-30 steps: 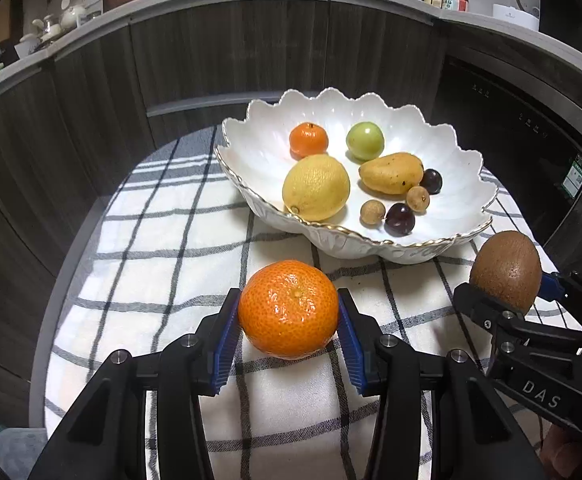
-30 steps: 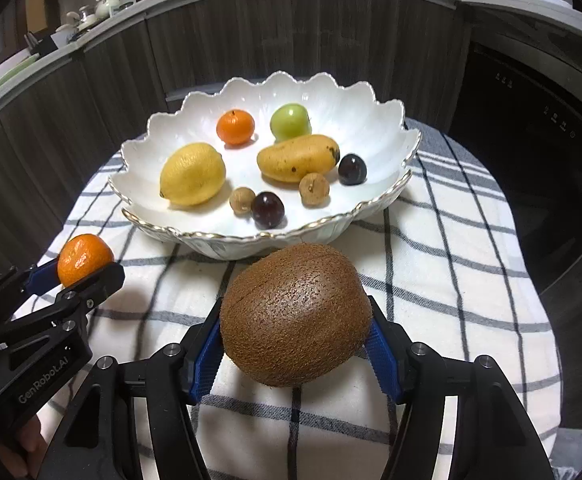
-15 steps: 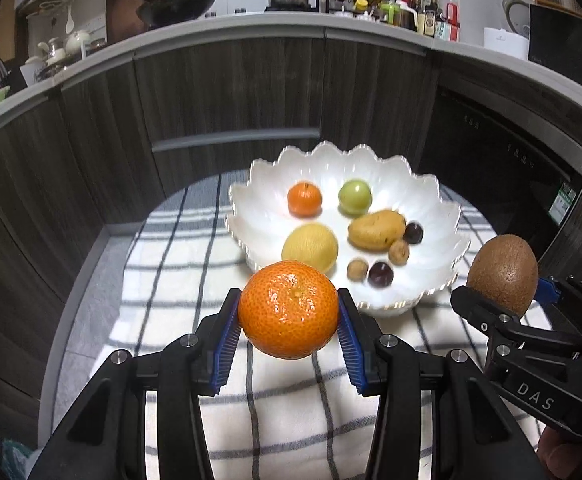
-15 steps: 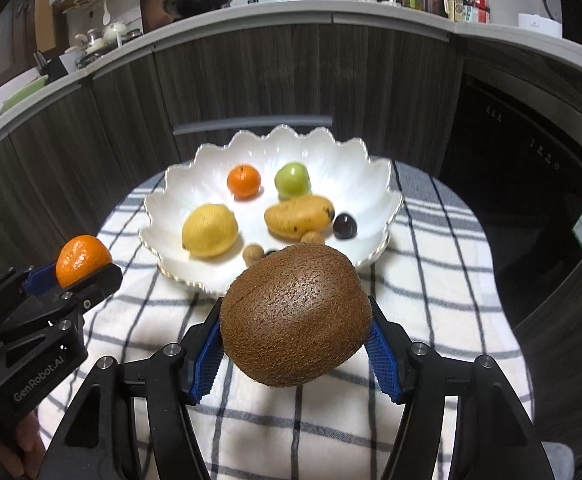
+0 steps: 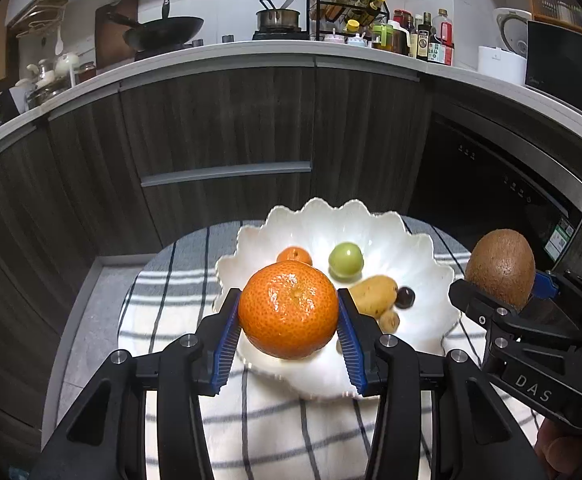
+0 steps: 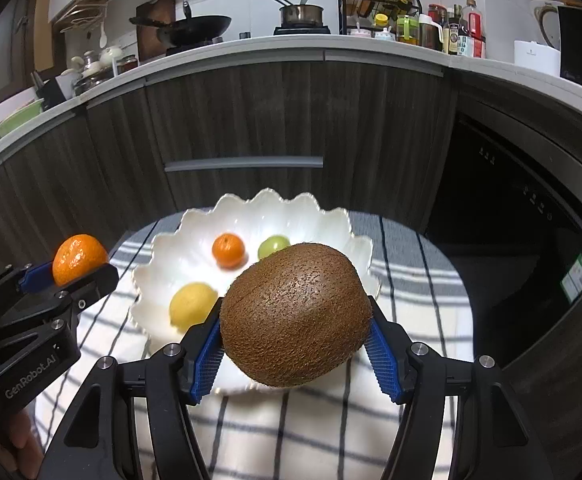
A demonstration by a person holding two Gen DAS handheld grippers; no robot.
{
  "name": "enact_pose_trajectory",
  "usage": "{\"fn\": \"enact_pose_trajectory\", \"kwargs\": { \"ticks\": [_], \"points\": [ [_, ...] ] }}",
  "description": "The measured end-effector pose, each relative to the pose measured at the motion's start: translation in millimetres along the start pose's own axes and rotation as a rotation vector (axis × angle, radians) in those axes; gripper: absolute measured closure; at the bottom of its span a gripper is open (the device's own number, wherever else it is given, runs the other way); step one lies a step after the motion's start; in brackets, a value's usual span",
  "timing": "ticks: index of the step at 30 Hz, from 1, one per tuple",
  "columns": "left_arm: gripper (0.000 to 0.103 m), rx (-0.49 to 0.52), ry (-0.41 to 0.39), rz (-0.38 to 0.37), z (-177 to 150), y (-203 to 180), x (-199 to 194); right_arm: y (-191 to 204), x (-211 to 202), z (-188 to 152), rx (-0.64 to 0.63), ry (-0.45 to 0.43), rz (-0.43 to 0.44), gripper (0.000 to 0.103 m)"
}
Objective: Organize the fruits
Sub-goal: 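Carry the tangerine and kiwi over the bowl and open both tools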
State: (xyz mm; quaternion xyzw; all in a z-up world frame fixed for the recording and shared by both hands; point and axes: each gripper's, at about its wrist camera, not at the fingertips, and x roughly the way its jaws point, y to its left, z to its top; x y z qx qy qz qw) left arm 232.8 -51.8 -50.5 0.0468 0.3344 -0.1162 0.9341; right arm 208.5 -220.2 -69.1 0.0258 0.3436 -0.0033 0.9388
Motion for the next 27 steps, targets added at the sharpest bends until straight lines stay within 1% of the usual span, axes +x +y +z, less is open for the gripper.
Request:
{"fn": "enact_pose_trajectory", "kwargs": {
  "ticks": [6,12,20,27],
  "points": [
    [0.058,-0.001,0.01,-0.005,14.9,1.9,24.9,-7.9,19.1,22.1,0.012,0.0,-0.01,0.039],
    [0.058,-0.015,0.034,-0.006,22.0,6.4,54.4,-13.7,50.2,37.6,0.018,0.024,-0.011,0.039],
    [0.058,-0.024,0.073,-0.003,28.5,10.0,94.5,-15.9,93.2,45.5,0.018,0.062,-0.015,0.039],
    [0.058,-0.034,0.105,-0.01,29.4,10.4,121.0,-19.9,125.1,48.5,0.018,0.098,-0.018,0.039]
  ]
}}
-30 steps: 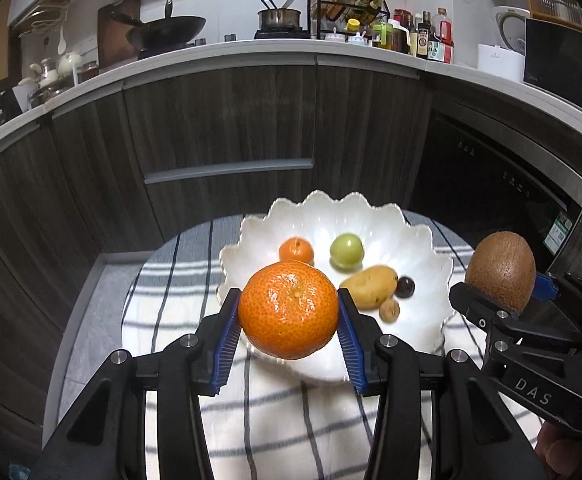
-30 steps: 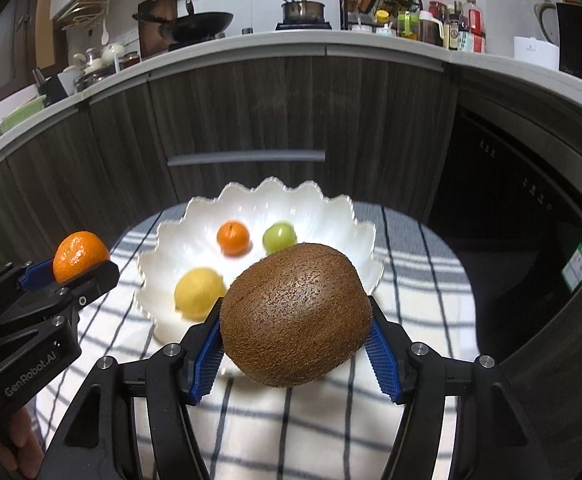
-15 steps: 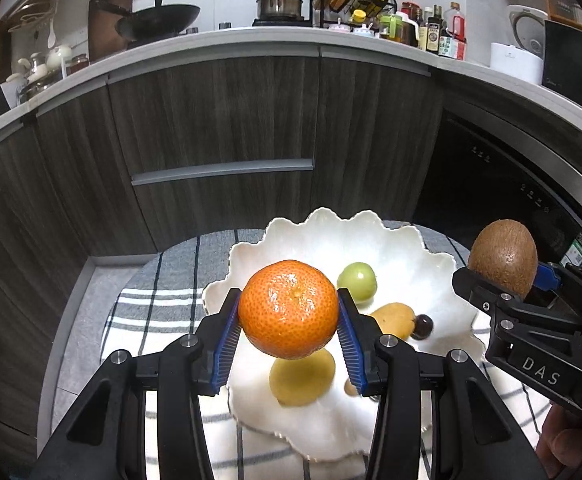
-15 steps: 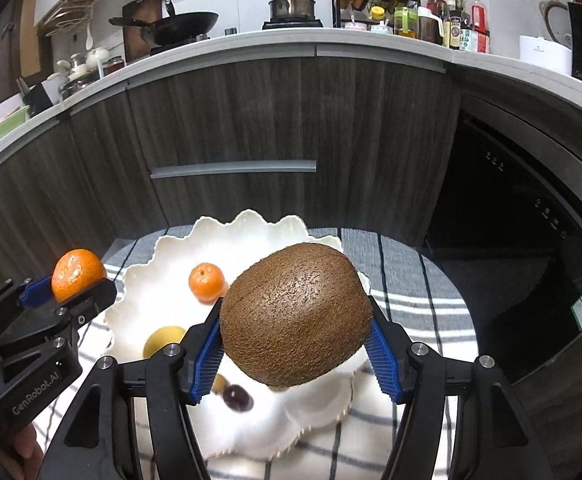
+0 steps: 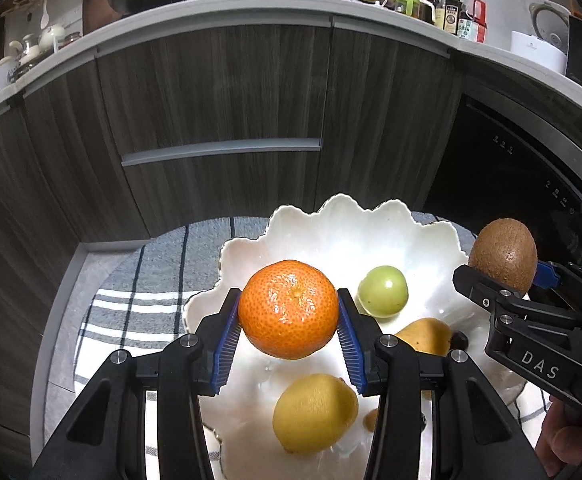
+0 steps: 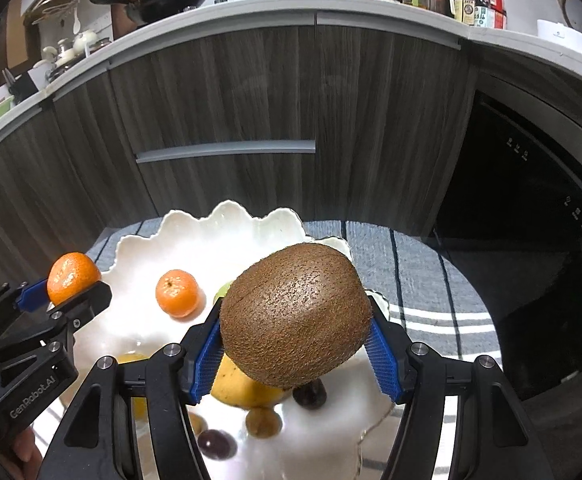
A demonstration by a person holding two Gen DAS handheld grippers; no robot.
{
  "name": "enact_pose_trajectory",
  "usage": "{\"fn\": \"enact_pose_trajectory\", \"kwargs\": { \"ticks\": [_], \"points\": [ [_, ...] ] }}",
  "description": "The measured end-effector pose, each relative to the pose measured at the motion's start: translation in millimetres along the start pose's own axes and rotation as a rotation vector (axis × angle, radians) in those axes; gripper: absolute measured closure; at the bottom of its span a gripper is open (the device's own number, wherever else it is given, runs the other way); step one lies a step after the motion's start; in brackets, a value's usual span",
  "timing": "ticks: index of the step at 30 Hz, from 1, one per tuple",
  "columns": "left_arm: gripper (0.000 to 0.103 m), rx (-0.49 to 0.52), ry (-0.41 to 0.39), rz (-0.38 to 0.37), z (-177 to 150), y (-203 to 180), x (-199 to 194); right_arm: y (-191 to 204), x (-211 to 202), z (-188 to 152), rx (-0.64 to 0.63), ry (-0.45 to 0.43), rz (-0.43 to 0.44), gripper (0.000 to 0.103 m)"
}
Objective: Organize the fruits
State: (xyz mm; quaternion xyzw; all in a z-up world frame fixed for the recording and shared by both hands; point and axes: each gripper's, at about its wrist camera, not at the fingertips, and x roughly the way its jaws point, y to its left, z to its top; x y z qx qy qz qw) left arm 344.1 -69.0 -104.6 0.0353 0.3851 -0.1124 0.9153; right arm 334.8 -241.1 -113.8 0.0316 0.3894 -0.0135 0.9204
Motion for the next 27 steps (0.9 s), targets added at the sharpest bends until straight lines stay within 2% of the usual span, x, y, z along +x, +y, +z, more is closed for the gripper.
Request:
{"fn": "enact_pose_trajectory", "kwargs": {
  "ticks": [7,9,11,12,13,14,16,22,27],
  "points": [
    [0.057,0.0,0.026,-0.001,1.7,-0.9,12.8,-2.0,16.5,2.3,0.003,0.023,0.001,0.039],
    [0.056,0.008,0.028,0.019,1.3,-1.0,13.6,-1.8,18.7,2.4,0.003,0.03,0.002,0.039],
    [0.047,0.021,0.024,0.035,1.8,-2.3,12.1,-1.7,18.4,2.5,0.0,0.032,0.0,0.037],
    [0.037,0.02,0.017,0.042,1.8,-2.4,9.3,-1.4,17.4,2.7,-0.002,0.028,-0.005,0.037],
    [0.031,0.015,0.007,0.05,2.4,-1.6,5.8,-1.3,14.4,2.7,-0.007,0.017,-0.012,0.034],
    [0.029,0.012,0.001,0.053,3.0,-1.2,3.3,-0.6,11.5,3.2,-0.012,0.005,-0.021,0.026],
    [0.028,0.005,-0.002,0.053,5.4,-0.5,-3.1,0.6,3.9,5.3,-0.02,-0.019,-0.044,0.019],
    [0.011,-0.003,-0.044,0.079,11.4,-1.0,-33.2,1.1,-21.0,10.7,-0.015,-0.051,-0.06,0.019],
    [0.006,0.006,-0.084,0.094,12.5,-3.8,-71.9,1.1,-52.6,8.7,0.004,-0.074,-0.057,0.019]
  ]
}}
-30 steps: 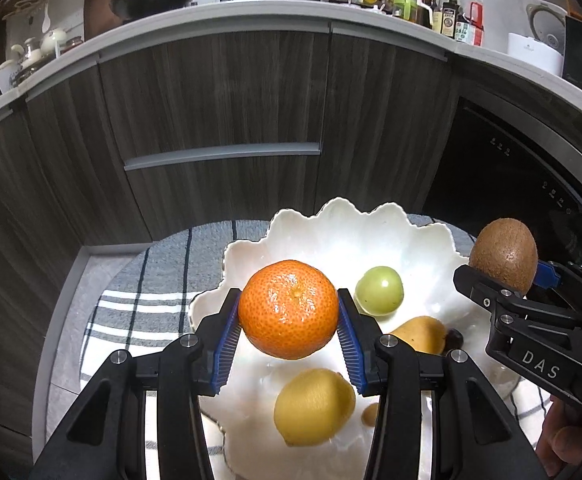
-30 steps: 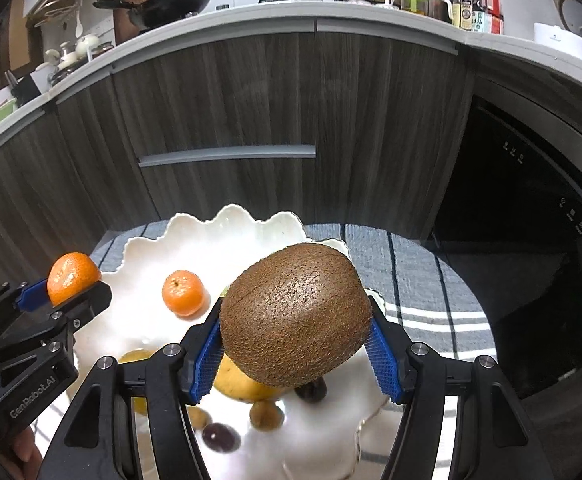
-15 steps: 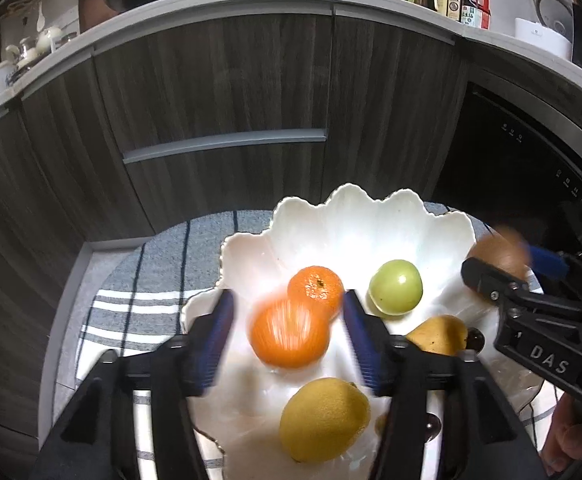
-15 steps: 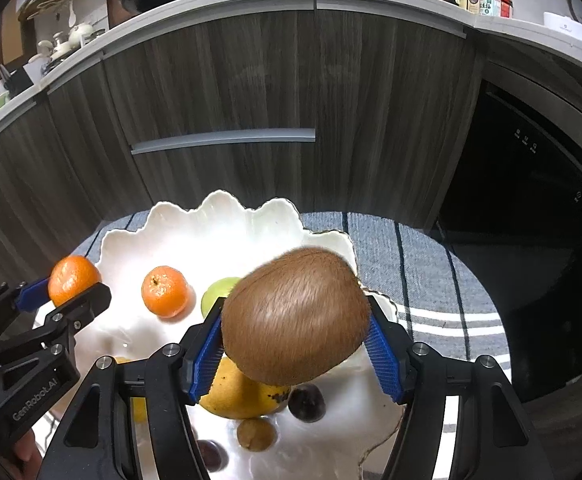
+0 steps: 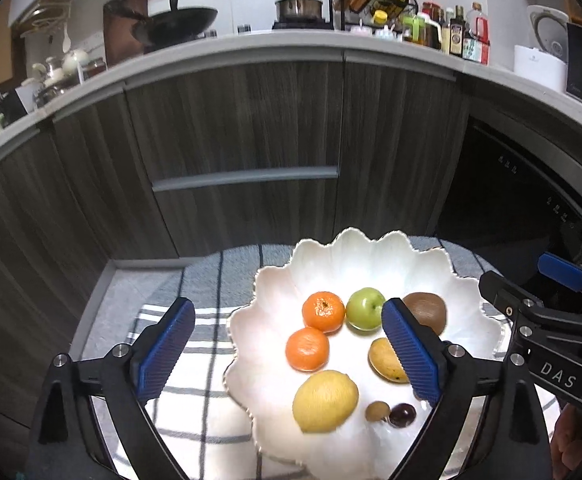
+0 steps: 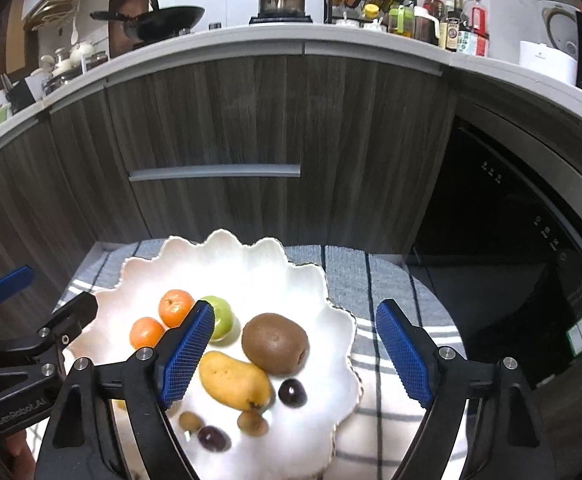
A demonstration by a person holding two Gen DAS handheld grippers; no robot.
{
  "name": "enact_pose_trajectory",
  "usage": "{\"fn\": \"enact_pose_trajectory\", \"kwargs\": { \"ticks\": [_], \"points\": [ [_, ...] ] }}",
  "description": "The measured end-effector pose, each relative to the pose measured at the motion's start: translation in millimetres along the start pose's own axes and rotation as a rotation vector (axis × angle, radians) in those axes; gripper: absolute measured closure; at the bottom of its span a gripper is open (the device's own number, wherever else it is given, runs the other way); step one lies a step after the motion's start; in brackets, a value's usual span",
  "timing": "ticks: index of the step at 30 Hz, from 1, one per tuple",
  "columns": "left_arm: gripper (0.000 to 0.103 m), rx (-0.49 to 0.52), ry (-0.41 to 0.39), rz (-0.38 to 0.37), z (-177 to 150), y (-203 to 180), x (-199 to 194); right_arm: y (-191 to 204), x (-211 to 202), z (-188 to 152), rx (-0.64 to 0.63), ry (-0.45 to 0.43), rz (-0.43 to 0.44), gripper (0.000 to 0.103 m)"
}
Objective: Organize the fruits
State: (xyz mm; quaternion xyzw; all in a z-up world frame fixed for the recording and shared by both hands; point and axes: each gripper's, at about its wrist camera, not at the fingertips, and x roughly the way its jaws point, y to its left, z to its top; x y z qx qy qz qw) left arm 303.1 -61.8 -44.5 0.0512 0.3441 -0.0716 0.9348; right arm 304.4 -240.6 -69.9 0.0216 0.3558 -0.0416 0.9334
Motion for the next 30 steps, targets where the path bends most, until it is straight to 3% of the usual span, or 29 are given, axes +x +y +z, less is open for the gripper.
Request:
{"fn": "enact_pose_trajectory", "kwargs": {
  "ticks": [14,30],
  "points": [
    [0.005,-0.04,-0.054,0.038,-9.2,10.8,-111.9,11.3,-109.4,-5.3,-0.002,-0.071,0.015,0.019],
    [0.005,-0.083,-0.085,0.092,-46.1,17.4,-195.9,21.8,-202.3,-30.5,-0.014,-0.145,0.021,0.019]
  ]
}}
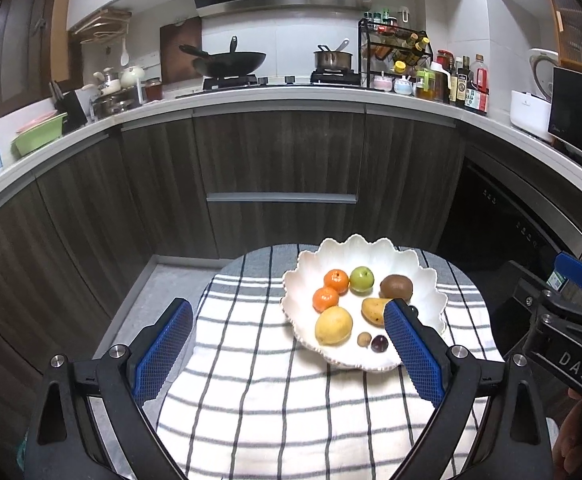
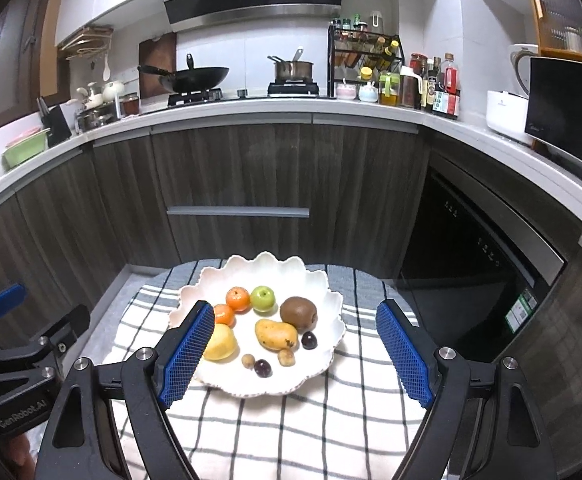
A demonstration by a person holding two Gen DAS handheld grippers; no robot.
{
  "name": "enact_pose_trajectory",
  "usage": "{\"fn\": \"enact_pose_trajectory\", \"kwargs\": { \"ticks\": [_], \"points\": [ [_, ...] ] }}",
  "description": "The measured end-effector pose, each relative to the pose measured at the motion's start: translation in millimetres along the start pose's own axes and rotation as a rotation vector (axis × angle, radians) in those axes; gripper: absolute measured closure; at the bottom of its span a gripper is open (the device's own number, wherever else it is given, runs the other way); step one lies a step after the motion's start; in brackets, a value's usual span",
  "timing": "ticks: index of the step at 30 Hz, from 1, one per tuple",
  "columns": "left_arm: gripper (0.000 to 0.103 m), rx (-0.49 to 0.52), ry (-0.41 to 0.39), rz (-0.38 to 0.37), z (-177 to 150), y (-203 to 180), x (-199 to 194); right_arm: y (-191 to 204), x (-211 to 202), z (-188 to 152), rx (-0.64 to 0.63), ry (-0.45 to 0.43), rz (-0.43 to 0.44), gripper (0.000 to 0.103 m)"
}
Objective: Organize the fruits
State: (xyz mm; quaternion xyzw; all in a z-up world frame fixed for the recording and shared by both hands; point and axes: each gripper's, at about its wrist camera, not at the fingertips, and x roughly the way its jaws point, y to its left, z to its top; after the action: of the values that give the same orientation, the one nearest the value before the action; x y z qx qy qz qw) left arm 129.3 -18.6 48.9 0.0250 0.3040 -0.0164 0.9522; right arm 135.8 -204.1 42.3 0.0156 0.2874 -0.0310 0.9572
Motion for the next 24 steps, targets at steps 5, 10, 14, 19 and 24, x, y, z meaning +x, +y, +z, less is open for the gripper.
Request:
{"fn": "enact_pose_trajectory", "kwargs": {
  "ticks": [5,10,14,19,24],
  "points": [
    [0.005,-0.017,-0.005,0.015,-13.0,3.4,-19.6,3.6,-23.6,-9.5,-0.019,-0.018,-0.008,0.019],
    [0.005,-0.006,-0.008,0.024,-22.7,2.1,-33.3,4.7,-42.9,-22.3,-0.019,-0.018,-0.012,0.019],
    [0.005,0.003,-0.018,0.028,-32.3,1.8,-47.3,1.8,-54.0,-32.0,-0.008,-0.009,-0.019,0.019],
    [0.005,0.001,-0.036,0.04,-42.6,1.5,-63.9,-0.3,-67.8,-45.0,0.01,0.0,-0.015,0.019],
    [0.004,0.01,-0.059,0.058,-52.9,1.1,-78.6,-1.4,-82.0,-58.8,0.021,-0.005,-0.021,0.019]
  ]
}}
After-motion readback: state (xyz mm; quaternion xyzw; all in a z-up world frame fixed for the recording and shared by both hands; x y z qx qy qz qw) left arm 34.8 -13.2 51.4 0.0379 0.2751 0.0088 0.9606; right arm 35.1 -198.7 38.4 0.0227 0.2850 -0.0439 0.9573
